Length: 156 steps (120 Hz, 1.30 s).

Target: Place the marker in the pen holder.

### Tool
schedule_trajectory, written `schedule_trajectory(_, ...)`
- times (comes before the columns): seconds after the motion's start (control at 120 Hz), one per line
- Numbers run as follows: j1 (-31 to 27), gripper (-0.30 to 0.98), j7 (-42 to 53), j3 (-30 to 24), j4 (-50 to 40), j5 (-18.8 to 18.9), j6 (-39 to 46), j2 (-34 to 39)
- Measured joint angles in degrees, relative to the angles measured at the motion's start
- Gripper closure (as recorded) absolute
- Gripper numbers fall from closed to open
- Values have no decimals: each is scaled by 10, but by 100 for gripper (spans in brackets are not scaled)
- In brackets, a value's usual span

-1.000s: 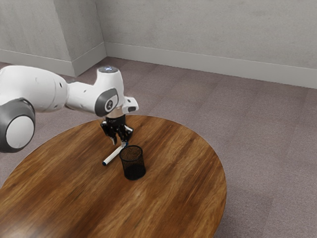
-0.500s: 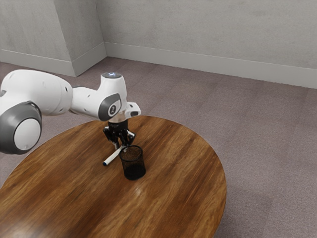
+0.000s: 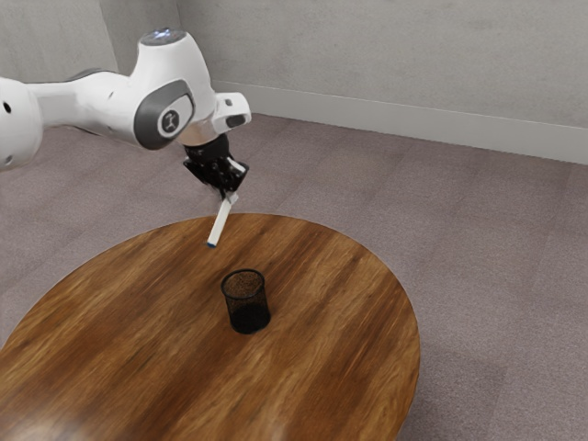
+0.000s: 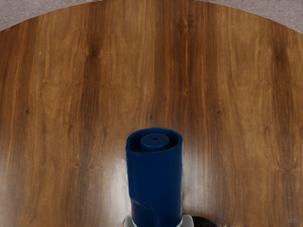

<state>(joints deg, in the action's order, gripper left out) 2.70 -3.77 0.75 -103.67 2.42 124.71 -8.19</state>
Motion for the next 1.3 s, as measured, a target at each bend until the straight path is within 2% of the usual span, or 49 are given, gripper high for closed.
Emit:
schedule_trajectory(0.167,20,79,-1,-3,-54,4,58,6)
schedule_trajectory(0.333,24,79,-6,-3,-60,7,102,-13)
schedule_trajectory(0.767,30,79,-20,-3,-89,10,132,-58)
schedule_trajectory(0.8,31,76,-20,-3,-95,10,133,-60)
schedule_trajectory(0.9,30,53,-12,-4,-107,0,130,-58)
schedule_trajectory(1.008,30,32,-2,-2,-103,-7,76,2)
schedule_trajectory(1.067,29,24,11,0,-58,-9,13,36)
schedule_trajectory(1.175,24,15,55,2,71,-10,-135,56)
schedule_trajectory(1.3,18,8,107,2,102,-11,-249,78)
